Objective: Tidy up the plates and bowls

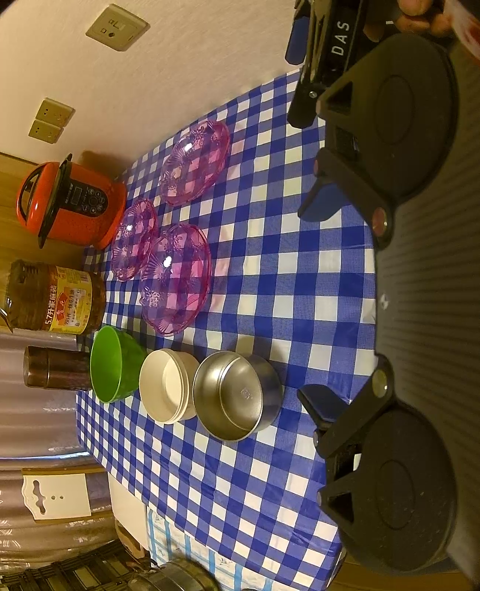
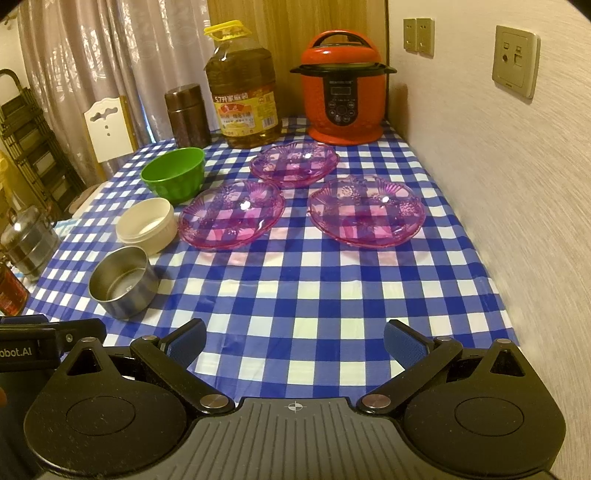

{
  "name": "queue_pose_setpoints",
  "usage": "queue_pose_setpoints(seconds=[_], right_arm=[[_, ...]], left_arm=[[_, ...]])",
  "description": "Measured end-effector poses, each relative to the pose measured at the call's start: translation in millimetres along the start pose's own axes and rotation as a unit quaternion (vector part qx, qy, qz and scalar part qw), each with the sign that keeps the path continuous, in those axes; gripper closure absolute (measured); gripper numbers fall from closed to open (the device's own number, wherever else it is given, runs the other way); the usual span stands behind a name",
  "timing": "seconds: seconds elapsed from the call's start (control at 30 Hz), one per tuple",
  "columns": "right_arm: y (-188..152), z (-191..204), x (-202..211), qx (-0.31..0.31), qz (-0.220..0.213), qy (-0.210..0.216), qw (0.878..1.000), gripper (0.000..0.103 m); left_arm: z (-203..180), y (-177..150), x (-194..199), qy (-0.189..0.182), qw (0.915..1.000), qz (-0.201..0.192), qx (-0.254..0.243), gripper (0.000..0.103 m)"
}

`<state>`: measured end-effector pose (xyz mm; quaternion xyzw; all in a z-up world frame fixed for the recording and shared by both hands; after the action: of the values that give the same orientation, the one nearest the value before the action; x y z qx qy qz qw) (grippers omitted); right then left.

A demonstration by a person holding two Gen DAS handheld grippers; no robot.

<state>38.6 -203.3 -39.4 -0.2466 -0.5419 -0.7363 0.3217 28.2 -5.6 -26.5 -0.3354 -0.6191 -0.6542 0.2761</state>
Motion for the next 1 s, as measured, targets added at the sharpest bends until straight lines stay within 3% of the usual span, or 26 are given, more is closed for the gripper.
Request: queue_pose_setpoints(seconds=[1.0], right_arm=[[-0.2,-3.0,-2.4,0.000,0.001,-0.001,1.000,0.001]], left_arm=[[-1.6,1.6,-0.4,-0.006,1.0000,0.002,0.007,0.009]])
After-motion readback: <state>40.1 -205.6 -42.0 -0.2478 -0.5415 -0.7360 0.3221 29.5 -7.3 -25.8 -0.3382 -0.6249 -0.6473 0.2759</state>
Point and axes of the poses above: each gripper's, at about its wrist camera, not at the fingertips, and x roughly against the way its jaws point, z to its left, y to its top, the point moved 4 cm from there along -x, roughly the way its jaws point, and after that the axes turned 13 degrees about -x, right-handed, at the moved point
